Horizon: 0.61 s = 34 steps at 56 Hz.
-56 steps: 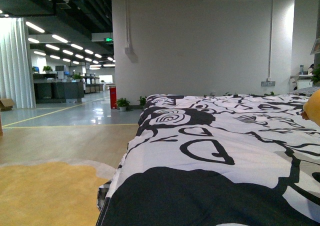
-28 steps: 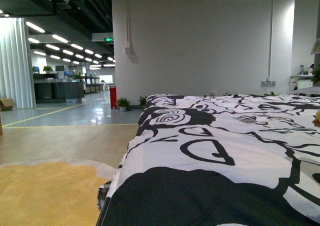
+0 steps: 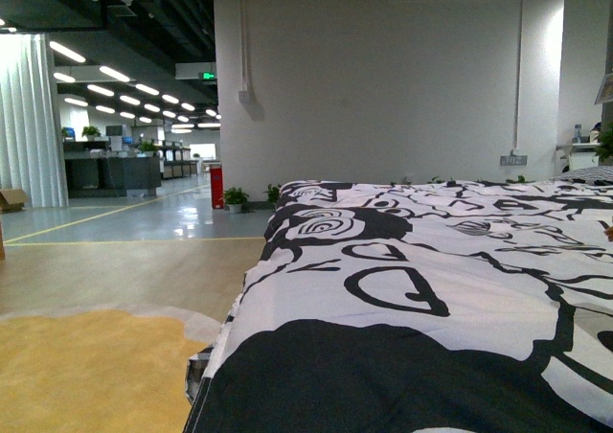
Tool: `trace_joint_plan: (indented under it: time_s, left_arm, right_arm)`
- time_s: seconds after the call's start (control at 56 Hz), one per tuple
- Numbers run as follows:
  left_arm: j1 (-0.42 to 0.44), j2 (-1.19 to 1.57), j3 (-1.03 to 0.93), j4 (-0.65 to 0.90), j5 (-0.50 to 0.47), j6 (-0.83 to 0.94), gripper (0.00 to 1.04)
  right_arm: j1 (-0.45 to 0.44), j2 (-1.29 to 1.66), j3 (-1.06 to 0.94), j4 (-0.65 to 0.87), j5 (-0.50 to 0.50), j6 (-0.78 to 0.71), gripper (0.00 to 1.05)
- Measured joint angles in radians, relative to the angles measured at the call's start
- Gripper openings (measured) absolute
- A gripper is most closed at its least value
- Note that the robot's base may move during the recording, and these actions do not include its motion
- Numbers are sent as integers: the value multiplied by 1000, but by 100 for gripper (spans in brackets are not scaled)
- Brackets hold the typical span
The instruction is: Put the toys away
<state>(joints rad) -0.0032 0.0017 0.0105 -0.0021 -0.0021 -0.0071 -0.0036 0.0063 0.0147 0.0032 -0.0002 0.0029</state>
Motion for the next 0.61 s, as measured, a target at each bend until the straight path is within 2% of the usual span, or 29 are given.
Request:
trace_joint_plan:
  time_s: [0.429, 0.607]
  left_arm:
    - [1, 0, 0, 0, -5, 0, 98]
    - [1, 0, 0, 0, 3, 0, 98]
  right_arm:
    - [5, 0, 0, 0, -19, 0, 7]
    - [4, 0, 0, -6, 2, 0, 7]
